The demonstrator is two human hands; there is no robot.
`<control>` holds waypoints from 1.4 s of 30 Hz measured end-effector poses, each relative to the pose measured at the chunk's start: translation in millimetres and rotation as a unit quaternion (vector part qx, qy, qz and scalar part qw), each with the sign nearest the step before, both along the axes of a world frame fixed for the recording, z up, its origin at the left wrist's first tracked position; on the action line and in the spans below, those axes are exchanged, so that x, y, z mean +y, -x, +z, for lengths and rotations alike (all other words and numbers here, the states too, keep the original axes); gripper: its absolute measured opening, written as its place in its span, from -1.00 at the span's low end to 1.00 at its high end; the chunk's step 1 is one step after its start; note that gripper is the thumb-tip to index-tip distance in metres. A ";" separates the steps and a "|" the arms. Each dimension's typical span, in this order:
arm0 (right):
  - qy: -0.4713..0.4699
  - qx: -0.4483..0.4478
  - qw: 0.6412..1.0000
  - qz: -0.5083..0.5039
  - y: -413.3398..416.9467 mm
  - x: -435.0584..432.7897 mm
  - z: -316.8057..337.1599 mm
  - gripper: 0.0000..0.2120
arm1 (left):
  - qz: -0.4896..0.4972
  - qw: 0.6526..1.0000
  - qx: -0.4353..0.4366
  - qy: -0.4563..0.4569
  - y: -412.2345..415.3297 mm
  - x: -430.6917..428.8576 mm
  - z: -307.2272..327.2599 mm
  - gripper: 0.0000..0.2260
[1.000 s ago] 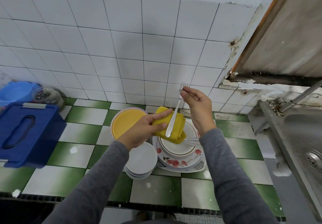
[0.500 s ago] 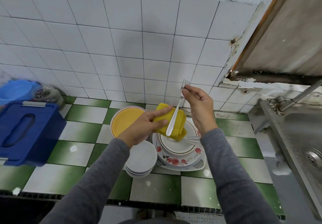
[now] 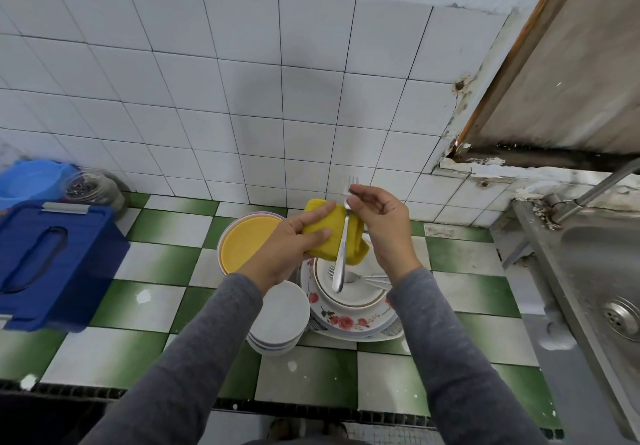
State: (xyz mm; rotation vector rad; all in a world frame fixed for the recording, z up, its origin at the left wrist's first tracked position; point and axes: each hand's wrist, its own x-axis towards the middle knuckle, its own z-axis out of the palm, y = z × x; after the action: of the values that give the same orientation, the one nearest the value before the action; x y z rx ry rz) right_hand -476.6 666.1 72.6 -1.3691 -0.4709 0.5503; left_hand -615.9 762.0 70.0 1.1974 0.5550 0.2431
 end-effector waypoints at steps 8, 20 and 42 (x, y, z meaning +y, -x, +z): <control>0.108 -0.152 0.983 -0.003 8.0 -0.6 -5.5 -0.78 | 0.051 0.998 -0.024 0.042 -10.8 -4.6 -2.6 -0.57; 0.143 -0.334 0.930 -0.048 21.3 -1.6 -3.0 -0.81 | 0.117 0.990 -0.061 0.051 -13.4 -4.2 -1.0 -0.58; 0.165 -0.190 0.961 0.113 23.9 -20.8 -10.5 -0.44 | 0.160 0.979 -0.096 0.079 -9.4 -2.7 8.0 -0.55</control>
State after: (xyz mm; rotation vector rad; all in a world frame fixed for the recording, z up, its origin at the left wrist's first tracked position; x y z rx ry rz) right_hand -500.5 645.3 62.0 -1.7647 -0.8853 0.5693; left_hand -606.5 759.3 78.0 0.9152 0.5847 0.5723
